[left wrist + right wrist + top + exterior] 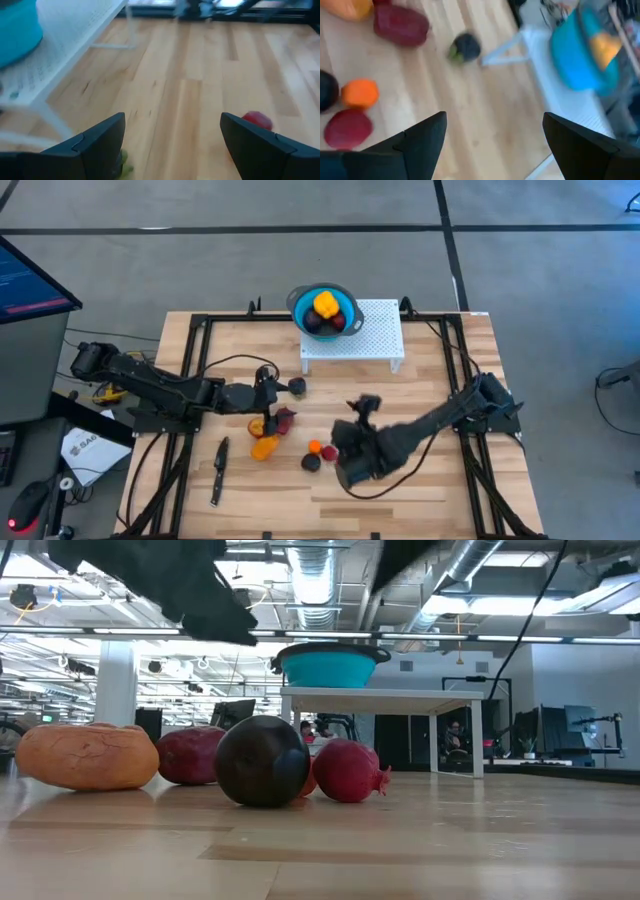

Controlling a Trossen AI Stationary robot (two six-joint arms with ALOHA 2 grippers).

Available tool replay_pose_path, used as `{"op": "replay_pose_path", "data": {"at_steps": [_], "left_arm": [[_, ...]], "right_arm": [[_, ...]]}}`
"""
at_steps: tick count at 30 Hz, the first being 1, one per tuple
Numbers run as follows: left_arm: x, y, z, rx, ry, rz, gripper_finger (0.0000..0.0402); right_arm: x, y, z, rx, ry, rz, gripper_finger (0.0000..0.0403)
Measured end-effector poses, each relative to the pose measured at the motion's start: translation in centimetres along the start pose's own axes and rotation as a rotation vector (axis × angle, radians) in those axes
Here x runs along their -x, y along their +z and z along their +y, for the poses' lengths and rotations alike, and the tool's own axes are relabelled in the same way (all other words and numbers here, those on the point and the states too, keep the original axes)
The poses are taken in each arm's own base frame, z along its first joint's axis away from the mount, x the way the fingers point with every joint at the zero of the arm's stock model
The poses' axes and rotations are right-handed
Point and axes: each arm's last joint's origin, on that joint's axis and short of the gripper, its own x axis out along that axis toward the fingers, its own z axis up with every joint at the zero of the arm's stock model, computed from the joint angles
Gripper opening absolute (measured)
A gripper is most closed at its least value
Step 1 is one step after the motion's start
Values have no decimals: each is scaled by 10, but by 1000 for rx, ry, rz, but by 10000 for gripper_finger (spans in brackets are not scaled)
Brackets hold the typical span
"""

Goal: Pick & Place Fruit
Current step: Put the top purple plum into the blue strainer bowl on the shelf

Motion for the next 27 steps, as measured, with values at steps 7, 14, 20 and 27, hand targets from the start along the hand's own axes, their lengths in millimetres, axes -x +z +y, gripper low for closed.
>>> {"op": "replay_pose_path", "data": {"at_steps": [7, 14, 20, 27], "left_arm": [[-36, -20, 26, 123, 146, 134, 319], [-71, -45, 49, 159, 256, 230, 319], [-87, -57, 58, 169, 208, 258, 318], [-91, -60, 60, 185, 159, 272, 269]], "right_arm": [[-25, -78, 32, -329, -92, 40, 324], [-39, -113, 40, -544, -144, -27, 324], [-46, -109, 39, -551, -143, -34, 324], [-60, -94, 42, -457, -94, -39, 324]]}}
